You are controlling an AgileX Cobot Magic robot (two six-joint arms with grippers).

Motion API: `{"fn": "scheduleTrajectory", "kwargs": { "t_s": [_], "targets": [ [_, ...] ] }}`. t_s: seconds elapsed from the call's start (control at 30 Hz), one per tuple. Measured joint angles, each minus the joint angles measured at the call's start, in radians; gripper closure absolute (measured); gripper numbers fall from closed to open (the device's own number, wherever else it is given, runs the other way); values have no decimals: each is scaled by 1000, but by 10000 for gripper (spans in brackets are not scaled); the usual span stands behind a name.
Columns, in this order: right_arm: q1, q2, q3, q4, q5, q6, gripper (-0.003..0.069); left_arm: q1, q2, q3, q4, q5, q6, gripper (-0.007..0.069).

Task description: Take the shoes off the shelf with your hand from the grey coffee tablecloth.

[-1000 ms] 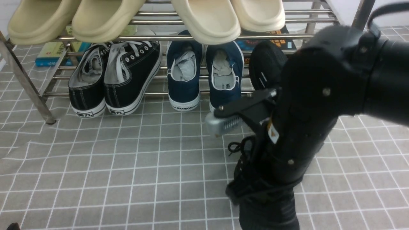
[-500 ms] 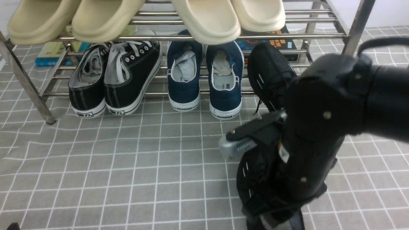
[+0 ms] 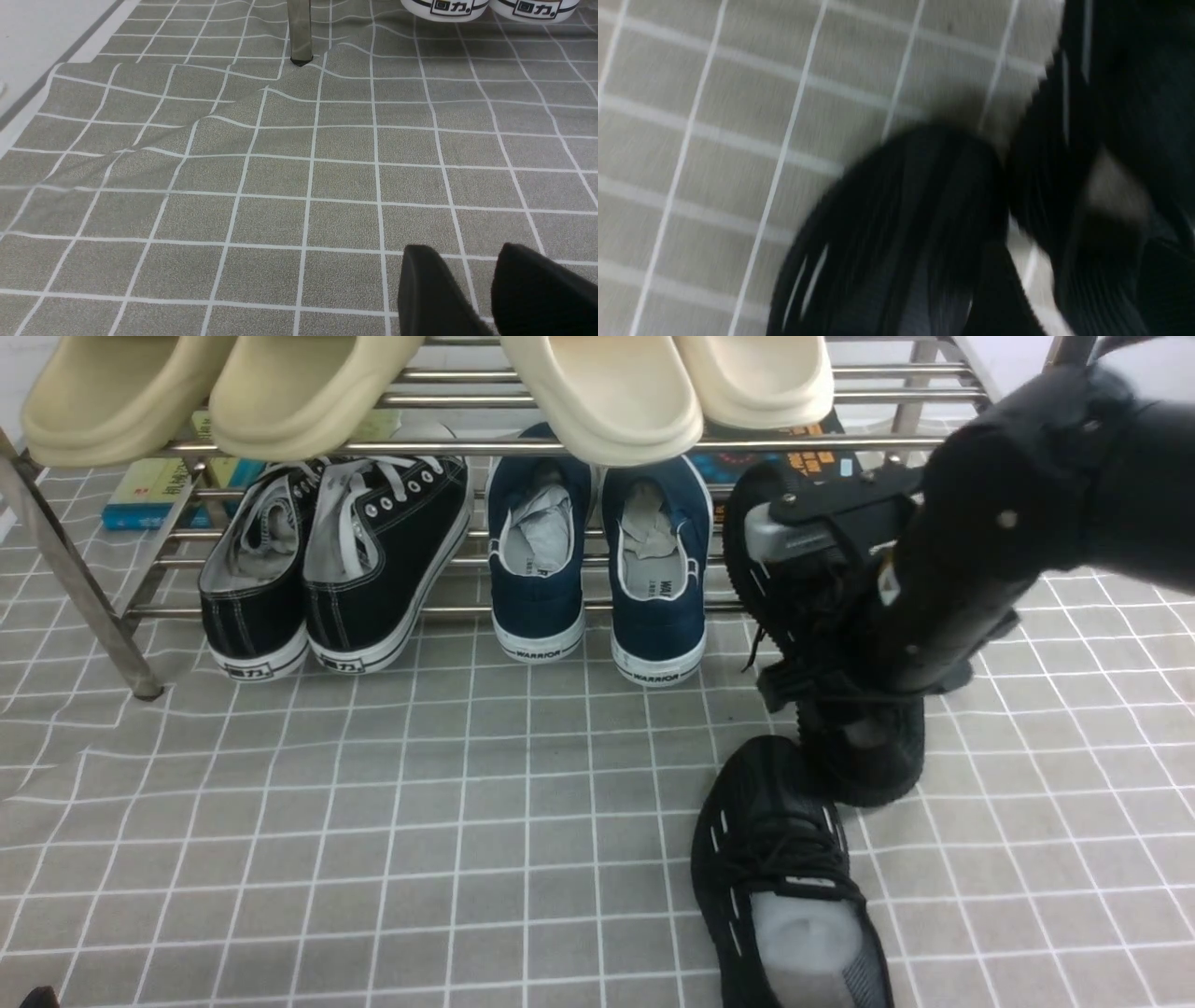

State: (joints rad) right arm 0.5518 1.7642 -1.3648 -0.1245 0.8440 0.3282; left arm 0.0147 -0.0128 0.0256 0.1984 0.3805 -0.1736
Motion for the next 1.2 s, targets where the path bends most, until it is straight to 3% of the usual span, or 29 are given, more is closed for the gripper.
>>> {"fn": "scheduleTrajectory", "kwargs": {
  "t_s": [0.17,0.23,0.27,0.3,0.4,0.67,0.9,1.2],
  "targets": [
    [-2,67,0,-50,-86,0,275,0,0,0,0,1,0,384],
    [-2,89,0,-69,-96,0,364,0,0,0,0,1,0,384],
    [-2,92,0,-72,-93,0,432,0,0,0,0,1,0,384],
    [-2,89,-3,-71,-77,0,544,0,0,0,0,1,0,384],
    [-2,50,-25,-55,18,0,655,0,0,0,0,1,0,384],
    [-8,-212,-21,22,393,0,659,0,0,0,0,1,0,384],
    [-8,-283,89,32,399,28,659,0,0,0,0,1,0,384],
    [-8,-283,122,-131,362,135,657,0,0,0,0,1,0,384]
  ]
}}
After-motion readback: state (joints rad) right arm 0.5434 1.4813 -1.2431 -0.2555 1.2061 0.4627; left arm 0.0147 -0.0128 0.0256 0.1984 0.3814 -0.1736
